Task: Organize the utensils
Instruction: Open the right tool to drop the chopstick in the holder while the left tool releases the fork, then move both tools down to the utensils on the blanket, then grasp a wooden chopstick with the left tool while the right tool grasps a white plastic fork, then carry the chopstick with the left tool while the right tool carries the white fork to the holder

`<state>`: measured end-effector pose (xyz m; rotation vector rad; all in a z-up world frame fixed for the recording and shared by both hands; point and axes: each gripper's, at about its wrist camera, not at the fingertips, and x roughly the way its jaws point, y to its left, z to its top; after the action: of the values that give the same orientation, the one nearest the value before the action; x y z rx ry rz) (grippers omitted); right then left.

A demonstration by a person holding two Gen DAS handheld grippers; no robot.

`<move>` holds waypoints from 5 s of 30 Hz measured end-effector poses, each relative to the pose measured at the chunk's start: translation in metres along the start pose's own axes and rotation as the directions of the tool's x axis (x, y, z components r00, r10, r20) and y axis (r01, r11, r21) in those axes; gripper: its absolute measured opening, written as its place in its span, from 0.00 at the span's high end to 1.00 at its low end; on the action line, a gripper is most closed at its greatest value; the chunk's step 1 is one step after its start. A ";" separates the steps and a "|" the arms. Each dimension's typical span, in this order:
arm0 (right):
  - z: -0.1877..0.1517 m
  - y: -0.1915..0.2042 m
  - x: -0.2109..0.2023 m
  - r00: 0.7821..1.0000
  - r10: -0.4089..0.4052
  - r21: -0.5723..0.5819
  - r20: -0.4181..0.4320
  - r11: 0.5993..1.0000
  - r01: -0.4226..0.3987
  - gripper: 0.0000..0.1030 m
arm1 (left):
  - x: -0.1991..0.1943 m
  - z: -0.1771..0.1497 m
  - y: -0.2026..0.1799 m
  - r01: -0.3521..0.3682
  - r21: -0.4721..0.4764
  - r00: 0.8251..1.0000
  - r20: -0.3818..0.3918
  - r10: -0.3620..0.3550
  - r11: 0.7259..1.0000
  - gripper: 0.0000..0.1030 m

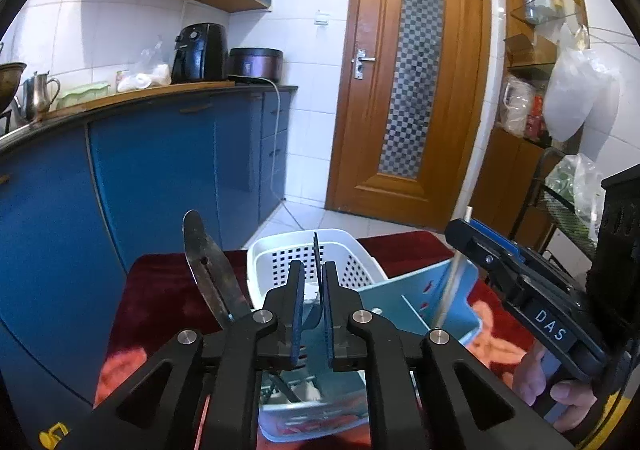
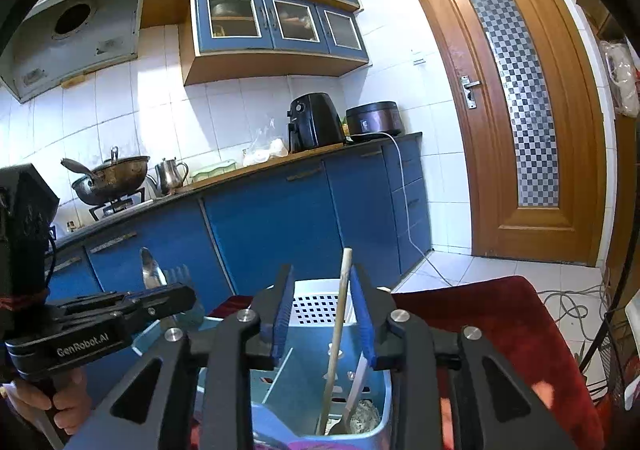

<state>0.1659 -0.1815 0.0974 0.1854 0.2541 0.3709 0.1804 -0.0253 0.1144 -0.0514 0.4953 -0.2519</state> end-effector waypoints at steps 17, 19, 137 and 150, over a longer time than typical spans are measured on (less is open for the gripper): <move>0.016 0.013 -0.065 1.000 -0.013 -0.002 -0.012 1.000 0.013 0.58 | -0.044 0.000 -0.014 0.040 0.005 0.999 0.014 -0.040 0.999 0.71; 0.013 0.015 -0.073 1.000 -0.016 -0.004 -0.024 1.000 0.016 0.58 | -0.052 -0.003 -0.017 0.038 0.010 0.999 0.014 -0.038 0.999 0.71; -0.122 -0.005 -0.052 0.787 0.187 0.302 -0.588 0.953 0.000 0.96 | -0.078 -0.144 0.026 0.052 -0.309 0.957 -0.256 -0.136 0.950 0.96; -0.071 0.019 -0.103 0.917 0.101 0.209 -0.385 0.978 -0.020 0.96 | -0.104 -0.115 0.013 0.084 -0.278 0.981 -0.144 -0.128 0.957 0.96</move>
<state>0.0467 -0.1942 0.0554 0.3194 0.6880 0.4437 0.0404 0.0153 0.0604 -0.3282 0.6866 -0.2939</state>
